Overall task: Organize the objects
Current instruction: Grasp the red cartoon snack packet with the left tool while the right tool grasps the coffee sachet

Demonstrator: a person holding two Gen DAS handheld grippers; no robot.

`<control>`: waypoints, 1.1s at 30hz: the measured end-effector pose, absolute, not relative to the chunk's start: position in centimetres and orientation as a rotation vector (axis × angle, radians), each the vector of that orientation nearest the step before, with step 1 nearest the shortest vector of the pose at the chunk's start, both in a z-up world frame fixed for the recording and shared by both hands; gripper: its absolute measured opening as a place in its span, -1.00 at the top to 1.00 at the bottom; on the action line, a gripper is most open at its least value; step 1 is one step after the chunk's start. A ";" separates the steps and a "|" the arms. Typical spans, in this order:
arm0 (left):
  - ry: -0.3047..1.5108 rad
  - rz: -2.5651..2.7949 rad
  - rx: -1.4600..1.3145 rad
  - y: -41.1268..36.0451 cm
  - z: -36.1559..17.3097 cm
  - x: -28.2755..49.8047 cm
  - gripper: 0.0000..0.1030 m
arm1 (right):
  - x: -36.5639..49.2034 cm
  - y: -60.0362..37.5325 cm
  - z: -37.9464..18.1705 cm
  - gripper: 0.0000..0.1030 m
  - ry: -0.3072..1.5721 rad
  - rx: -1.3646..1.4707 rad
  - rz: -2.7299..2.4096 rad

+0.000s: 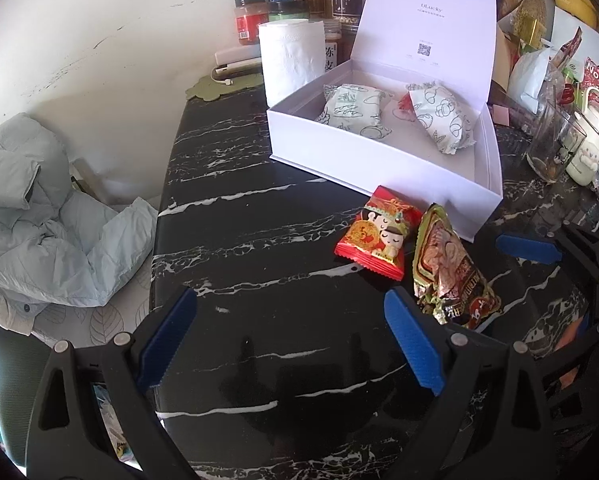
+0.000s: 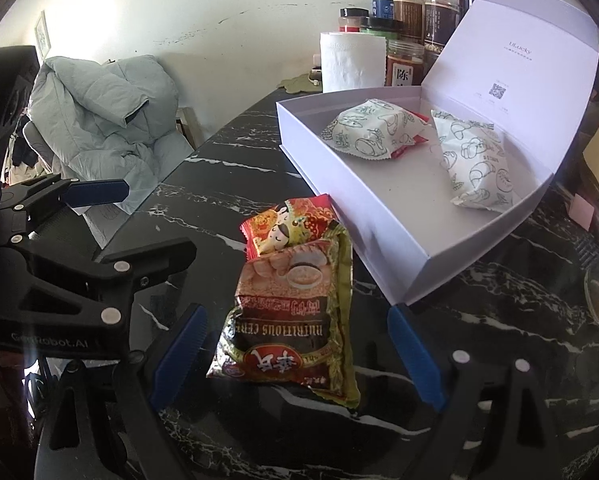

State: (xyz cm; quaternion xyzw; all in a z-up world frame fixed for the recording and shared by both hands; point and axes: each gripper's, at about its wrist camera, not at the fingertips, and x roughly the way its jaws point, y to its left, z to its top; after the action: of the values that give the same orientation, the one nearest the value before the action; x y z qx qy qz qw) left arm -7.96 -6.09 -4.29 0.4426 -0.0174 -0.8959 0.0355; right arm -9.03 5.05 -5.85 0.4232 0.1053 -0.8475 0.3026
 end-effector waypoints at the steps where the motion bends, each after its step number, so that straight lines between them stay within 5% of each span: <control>1: -0.067 -2.767 1.362 -5.9 -4.4 -8.2 -0.84 | -9.2 5.0 -6.1 -0.79 0.284 1.134 -2.243; 5: -0.084 -2.799 1.405 -5.3 -4.8 -9.7 -0.84 | -9.7 5.4 -6.8 -0.28 0.200 1.169 -2.159; 9: -0.033 -2.847 1.433 -4.9 -4.9 -11.0 -0.84 | -9.5 6.1 -6.8 -0.10 0.159 1.182 -2.156; 22: 0.055 -2.812 1.555 -4.1 -7.2 -13.6 -0.84 | -8.5 9.0 -6.7 -0.09 0.157 1.170 -2.193; 33: -0.095 -2.801 1.577 -2.0 -7.9 -15.2 -0.84 | -6.8 10.0 -6.7 -0.14 0.203 1.134 -2.243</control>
State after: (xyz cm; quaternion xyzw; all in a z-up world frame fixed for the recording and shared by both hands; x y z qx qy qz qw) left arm -15.24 -2.03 -7.94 0.4900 -0.0294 -0.8704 -0.0372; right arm -6.84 9.95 -6.67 0.4283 0.0768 -0.8471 0.3052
